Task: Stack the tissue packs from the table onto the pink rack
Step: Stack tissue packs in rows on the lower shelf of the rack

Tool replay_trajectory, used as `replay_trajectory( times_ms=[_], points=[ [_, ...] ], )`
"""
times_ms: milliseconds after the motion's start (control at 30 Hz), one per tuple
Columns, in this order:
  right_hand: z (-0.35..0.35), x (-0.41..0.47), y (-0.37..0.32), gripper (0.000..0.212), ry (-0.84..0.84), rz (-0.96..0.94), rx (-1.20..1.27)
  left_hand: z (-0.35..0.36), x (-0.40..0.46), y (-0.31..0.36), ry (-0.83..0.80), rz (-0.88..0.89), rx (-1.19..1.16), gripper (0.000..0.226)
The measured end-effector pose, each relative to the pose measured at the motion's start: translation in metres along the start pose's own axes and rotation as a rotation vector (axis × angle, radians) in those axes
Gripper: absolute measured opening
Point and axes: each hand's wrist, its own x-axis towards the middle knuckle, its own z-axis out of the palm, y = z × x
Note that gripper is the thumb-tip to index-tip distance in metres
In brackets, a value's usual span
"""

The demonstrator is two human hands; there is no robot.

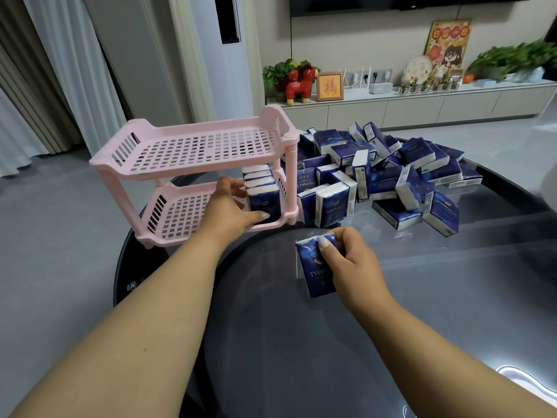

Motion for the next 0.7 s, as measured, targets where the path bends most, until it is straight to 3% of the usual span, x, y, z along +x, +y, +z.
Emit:
replay_trajectory(
  times_ms=[400, 533, 600, 700],
  points=[
    [0.0, 0.001, 0.0, 0.008, 0.007, 0.018, 0.058, -0.004, -0.02, 0.011, 0.147, -0.028, 0.106, 0.063],
    [-0.002, 0.0, -0.001, 0.007, 0.01, 0.024, 0.139, -0.001, -0.065, 0.029, 0.271, 0.043, 0.109, 0.03],
    [-0.003, -0.001, -0.002, 0.009, 0.007, 0.027, 0.208, 0.005, -0.089, 0.039, 0.156, -0.039, -0.06, 0.014],
    [-0.005, -0.005, -0.002, 0.012, -0.005, 0.021, 0.293, 0.019, -0.121, 0.047, -0.175, -0.175, -0.374, 0.013]
  ],
)
